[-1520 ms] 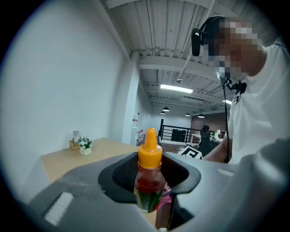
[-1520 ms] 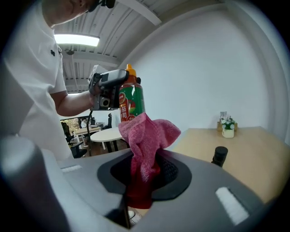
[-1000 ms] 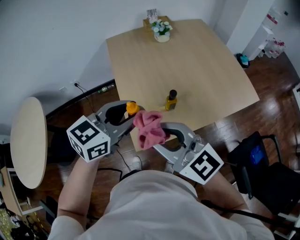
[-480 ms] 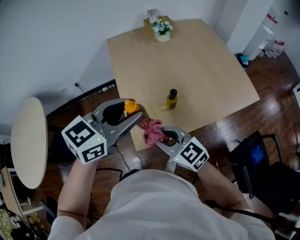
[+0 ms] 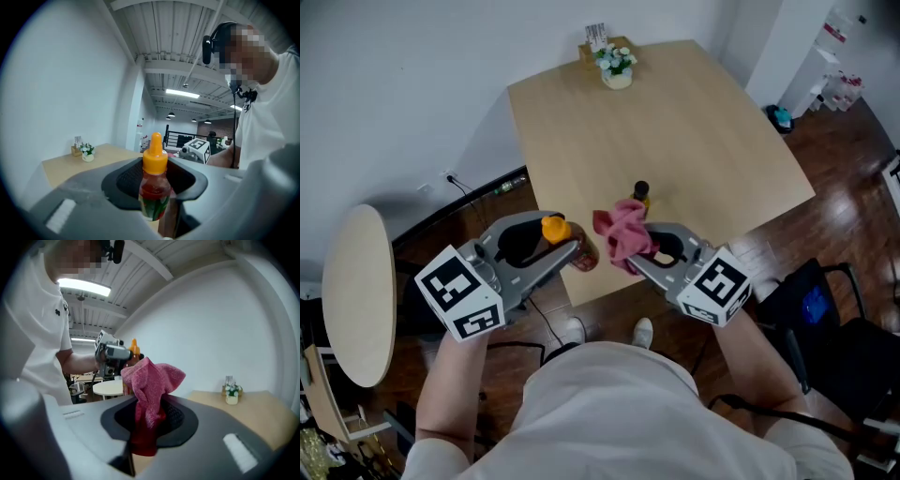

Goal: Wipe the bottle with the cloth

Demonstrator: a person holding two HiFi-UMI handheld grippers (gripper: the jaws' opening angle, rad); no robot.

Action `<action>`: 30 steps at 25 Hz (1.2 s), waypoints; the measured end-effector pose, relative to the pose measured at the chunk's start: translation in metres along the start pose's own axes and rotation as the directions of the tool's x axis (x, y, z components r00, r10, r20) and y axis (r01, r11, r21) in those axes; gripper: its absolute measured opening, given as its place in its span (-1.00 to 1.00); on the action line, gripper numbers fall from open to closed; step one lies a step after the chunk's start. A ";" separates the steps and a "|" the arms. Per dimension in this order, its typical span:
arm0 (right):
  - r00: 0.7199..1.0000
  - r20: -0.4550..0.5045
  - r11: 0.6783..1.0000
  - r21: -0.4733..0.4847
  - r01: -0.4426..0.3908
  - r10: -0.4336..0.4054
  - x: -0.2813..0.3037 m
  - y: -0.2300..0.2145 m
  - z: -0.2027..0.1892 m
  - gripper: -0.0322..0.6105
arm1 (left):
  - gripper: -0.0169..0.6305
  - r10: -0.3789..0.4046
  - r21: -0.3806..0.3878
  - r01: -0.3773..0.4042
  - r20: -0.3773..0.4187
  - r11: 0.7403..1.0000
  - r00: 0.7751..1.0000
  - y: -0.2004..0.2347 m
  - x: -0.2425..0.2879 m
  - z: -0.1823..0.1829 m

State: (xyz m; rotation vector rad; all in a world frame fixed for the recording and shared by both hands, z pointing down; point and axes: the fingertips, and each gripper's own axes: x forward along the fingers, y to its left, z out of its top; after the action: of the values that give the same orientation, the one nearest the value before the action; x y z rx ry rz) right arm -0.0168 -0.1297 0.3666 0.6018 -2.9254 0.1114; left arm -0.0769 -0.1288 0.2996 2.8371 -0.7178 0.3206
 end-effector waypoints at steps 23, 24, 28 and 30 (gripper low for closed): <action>0.984 -0.149 0.994 0.060 -0.090 0.098 0.019 0.033 -0.068 -0.63 | -0.45 -0.014 -0.011 0.014 0.031 1.000 0.999 -0.024 -0.014 0.004; 0.988 -0.134 0.996 0.061 -0.067 0.075 0.014 0.031 -0.064 -0.63 | -0.45 -0.012 -0.007 0.012 0.029 1.000 1.000 -0.023 -0.013 0.004; 1.000 -0.007 1.000 0.008 -0.011 0.011 -0.002 0.029 -0.006 -0.63 | -0.45 0.008 -0.011 -0.008 0.016 1.000 1.000 -0.001 -0.008 0.006; 0.998 0.057 0.997 -0.069 -0.030 0.034 -0.006 0.047 0.025 -0.63 | -0.45 0.023 -0.017 -0.022 0.013 1.000 1.000 0.005 -0.005 0.002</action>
State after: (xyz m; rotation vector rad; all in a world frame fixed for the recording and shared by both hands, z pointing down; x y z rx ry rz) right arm -0.0335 -0.0866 0.3393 0.5566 -2.9820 -0.0017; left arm -0.0831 -0.1310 0.2967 2.8197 -0.7521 0.2982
